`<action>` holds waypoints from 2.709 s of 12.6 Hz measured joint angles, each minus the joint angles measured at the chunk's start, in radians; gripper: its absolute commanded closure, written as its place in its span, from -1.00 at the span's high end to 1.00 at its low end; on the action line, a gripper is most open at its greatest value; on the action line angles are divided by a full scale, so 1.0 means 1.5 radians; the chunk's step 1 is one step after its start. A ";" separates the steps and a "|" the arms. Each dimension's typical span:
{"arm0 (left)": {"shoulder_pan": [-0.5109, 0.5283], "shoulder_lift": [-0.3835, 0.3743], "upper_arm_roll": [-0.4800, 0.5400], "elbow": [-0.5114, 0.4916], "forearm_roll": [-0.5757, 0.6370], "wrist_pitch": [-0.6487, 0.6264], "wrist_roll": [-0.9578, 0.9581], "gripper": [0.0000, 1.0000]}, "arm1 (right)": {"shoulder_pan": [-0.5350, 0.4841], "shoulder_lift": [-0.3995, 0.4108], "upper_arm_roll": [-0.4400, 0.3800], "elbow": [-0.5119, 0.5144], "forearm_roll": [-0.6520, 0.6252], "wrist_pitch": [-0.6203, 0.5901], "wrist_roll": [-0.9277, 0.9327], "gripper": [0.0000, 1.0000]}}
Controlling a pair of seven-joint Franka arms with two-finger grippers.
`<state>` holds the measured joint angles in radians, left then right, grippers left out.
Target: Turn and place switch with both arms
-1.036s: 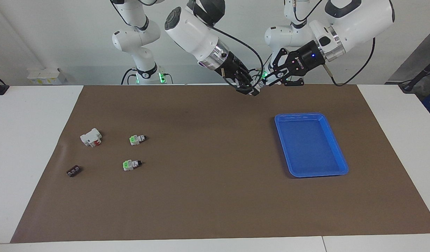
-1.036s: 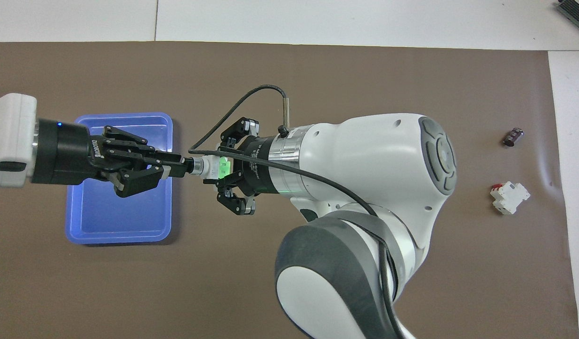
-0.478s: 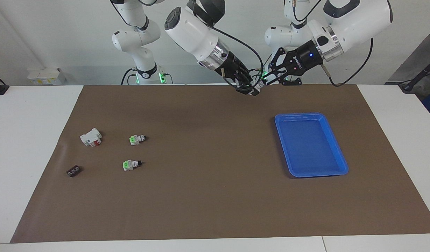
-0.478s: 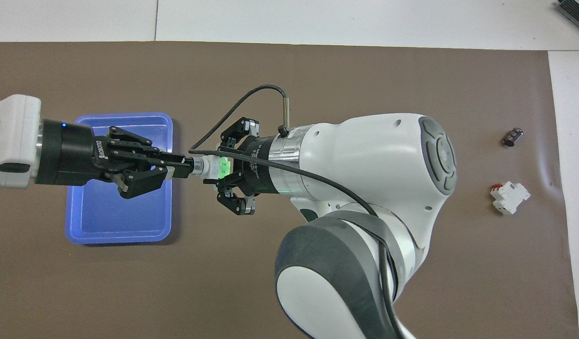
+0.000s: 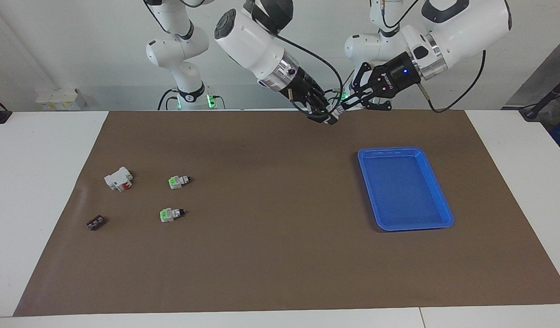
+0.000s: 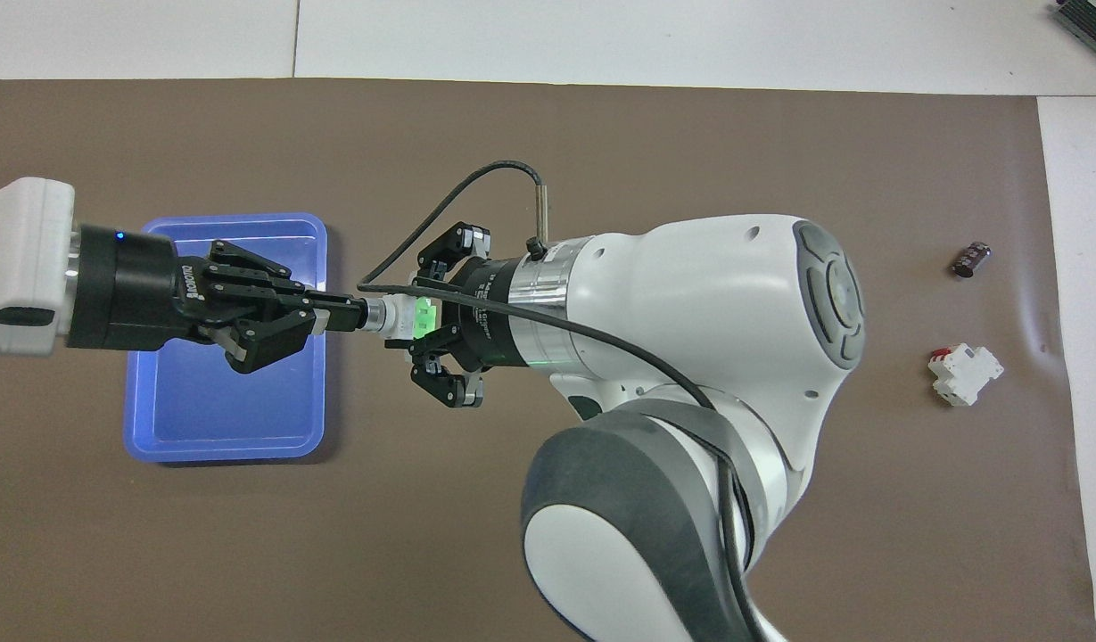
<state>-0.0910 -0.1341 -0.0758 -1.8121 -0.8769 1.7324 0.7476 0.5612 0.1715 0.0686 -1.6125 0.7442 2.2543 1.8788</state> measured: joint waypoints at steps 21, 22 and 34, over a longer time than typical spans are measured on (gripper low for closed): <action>0.003 -0.002 -0.002 0.014 0.005 -0.031 -0.725 -1.00 | 0.000 -0.011 0.000 0.000 0.000 -0.023 0.000 -1.00; 0.003 -0.002 -0.003 0.015 0.006 -0.031 -0.749 -1.00 | -0.001 -0.012 0.000 0.000 0.000 -0.024 0.000 -1.00; 0.003 -0.005 -0.007 0.023 0.011 -0.031 -1.121 -1.00 | -0.002 -0.017 0.000 0.000 0.000 -0.025 0.000 -1.00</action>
<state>-0.0863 -0.1415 -0.0859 -1.7781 -0.8599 1.6852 -0.9336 0.5590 0.1463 0.0684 -1.6130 0.7442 2.2169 1.8789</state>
